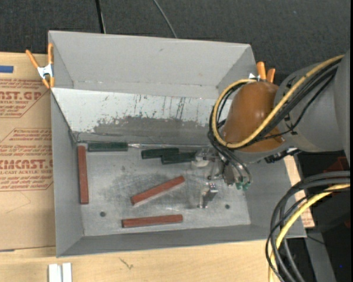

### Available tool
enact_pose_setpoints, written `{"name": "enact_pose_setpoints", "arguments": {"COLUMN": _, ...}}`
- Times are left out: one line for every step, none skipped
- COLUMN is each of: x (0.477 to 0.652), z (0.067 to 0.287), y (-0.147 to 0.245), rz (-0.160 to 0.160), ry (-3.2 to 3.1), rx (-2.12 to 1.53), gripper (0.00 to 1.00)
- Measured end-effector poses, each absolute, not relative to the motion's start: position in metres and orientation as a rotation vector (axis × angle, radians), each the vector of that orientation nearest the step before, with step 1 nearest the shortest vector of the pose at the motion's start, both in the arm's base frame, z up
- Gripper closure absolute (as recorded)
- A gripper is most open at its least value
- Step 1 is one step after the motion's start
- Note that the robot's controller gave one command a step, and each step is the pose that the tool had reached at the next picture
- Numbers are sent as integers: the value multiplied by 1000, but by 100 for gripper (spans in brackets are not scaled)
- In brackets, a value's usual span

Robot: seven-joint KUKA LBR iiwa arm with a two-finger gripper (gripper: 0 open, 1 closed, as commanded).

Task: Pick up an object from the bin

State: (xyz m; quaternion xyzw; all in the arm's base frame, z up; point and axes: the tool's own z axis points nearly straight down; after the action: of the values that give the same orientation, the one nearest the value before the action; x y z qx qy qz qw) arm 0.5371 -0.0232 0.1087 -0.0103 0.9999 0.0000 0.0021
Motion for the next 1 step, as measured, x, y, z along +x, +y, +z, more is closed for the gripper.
{"name": "enact_pose_setpoints", "arguments": {"x": 584, "z": 77, "y": 11, "rz": -3, "ry": 3124, "rx": -213, "gripper": 100}}
